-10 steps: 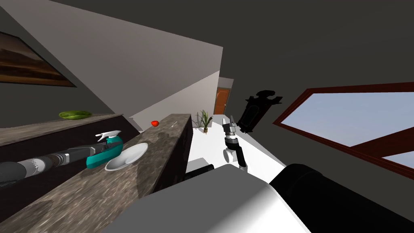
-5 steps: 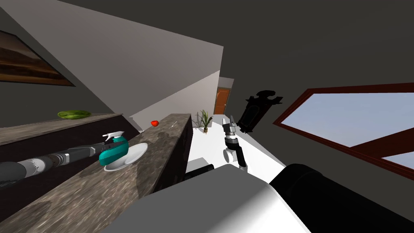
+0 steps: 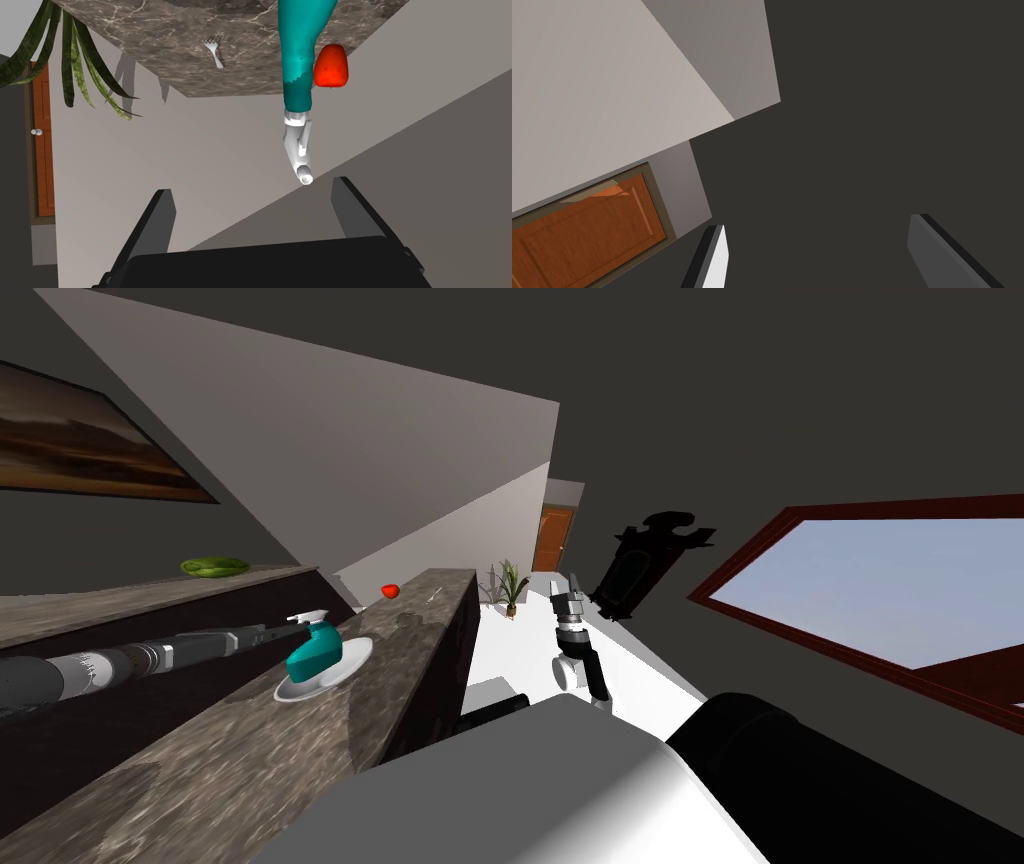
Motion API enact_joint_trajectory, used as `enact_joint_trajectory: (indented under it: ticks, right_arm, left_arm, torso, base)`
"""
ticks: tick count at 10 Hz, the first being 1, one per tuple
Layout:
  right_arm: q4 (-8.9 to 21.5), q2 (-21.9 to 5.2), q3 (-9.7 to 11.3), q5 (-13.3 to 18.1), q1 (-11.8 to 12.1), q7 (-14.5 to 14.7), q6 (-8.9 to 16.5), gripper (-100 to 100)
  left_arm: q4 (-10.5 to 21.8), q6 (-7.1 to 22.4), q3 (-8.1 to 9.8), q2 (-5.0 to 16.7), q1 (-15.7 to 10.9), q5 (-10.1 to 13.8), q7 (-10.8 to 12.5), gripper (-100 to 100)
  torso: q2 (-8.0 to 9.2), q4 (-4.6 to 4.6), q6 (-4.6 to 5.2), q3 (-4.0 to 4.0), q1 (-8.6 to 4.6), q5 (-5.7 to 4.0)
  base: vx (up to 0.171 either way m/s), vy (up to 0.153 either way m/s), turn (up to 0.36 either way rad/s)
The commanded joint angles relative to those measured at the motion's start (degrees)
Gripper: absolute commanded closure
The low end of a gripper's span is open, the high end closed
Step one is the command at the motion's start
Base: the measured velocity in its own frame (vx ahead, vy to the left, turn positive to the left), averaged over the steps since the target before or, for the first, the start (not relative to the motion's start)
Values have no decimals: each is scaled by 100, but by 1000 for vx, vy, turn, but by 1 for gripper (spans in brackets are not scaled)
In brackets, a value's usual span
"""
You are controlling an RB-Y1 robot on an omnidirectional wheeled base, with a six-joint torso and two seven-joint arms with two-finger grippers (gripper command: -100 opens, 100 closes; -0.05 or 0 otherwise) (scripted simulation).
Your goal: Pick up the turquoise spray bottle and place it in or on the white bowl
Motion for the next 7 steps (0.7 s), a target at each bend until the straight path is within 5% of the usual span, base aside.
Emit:
enact_joint_trajectory:
  ticks: [1,2,7]
  right_arm:
    - [0,0,0,0,0,0,0,0]
    - [0,0,0,0,0,0,0,0]
    - [0,0,0,0,0,0,0,0]
  left_arm:
    - [0,0,0,0,0,0,0,-100]
    - [-10,6,2,13,-1,3,25,0]
    - [-9,6,2,12,-1,2,23,0]
  torso:
    - [0,0,0,0,0,0]
    - [2,0,0,1,4,2]
    - [6,1,0,3,9,3]
  base:
    - [8,-8,12]
    - [0,0,0]
    - [0,0,0]
